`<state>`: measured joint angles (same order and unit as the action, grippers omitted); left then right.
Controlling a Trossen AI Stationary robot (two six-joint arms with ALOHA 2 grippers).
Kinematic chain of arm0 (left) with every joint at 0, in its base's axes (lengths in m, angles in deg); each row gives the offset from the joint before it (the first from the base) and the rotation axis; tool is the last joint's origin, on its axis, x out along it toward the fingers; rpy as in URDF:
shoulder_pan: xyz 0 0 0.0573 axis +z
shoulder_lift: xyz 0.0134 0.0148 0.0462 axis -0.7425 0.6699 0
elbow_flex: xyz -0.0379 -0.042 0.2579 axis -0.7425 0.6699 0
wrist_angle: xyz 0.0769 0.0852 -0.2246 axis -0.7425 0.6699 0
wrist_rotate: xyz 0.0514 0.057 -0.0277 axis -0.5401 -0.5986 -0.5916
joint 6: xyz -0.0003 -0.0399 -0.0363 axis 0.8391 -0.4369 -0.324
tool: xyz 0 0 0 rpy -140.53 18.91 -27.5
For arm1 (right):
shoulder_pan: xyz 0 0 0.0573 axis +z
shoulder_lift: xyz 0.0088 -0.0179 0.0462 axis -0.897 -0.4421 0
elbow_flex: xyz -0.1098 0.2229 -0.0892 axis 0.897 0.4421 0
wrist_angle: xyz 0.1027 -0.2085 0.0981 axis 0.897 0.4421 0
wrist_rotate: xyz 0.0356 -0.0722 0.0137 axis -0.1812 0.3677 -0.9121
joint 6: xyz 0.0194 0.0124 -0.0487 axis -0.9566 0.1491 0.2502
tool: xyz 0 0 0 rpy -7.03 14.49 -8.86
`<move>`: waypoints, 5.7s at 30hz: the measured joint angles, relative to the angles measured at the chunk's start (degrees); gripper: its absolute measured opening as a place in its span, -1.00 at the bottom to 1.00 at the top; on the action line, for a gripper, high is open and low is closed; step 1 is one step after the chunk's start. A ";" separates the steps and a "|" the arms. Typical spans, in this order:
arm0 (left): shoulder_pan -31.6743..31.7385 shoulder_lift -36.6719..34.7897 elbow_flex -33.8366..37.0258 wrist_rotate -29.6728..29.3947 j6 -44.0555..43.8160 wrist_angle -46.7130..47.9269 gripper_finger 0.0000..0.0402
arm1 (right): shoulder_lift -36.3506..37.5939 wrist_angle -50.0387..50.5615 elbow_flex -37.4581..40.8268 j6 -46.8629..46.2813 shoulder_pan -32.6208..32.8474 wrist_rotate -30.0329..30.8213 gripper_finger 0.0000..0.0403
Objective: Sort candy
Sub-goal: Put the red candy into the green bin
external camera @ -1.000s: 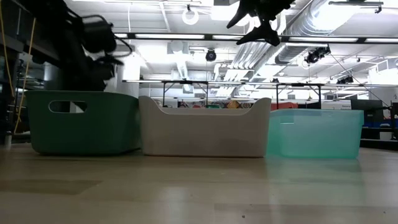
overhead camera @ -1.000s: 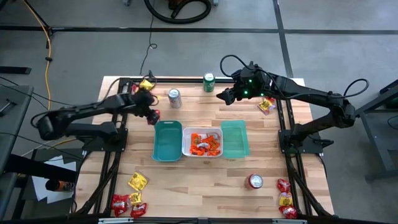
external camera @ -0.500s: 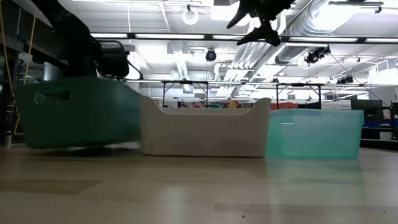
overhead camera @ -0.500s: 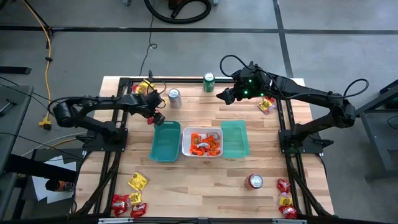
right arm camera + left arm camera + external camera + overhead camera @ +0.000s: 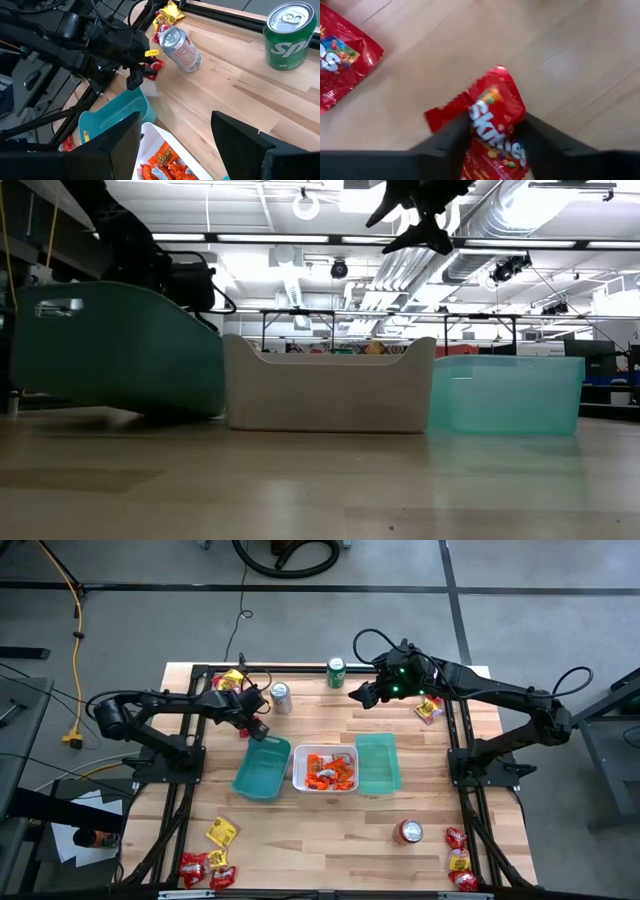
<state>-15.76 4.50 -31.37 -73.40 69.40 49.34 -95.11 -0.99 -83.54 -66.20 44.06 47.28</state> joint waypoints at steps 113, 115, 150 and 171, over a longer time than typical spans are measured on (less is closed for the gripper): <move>-38.10 -20.96 -24.70 0.17 -4.02 -2.38 0.15 | 12.68 17.28 29.45 -41.93 61.94 -17.77 0.17; -38.10 -20.96 -24.70 -0.61 -4.02 -2.36 0.15 | 12.68 15.10 32.87 -44.29 62.97 -19.05 0.17; -38.10 -20.94 -24.65 -6.16 -4.00 -2.16 0.15 | -2.37 5.86 40.83 -35.37 65.26 -18.96 0.17; -36.80 -20.94 -24.65 -7.02 -4.00 -2.19 0.15 | -4.91 7.34 35.55 -37.43 66.75 -22.87 -0.89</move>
<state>-52.56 -16.44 -56.02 -80.41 65.40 47.15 -100.02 6.35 -47.99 -103.63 110.81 24.42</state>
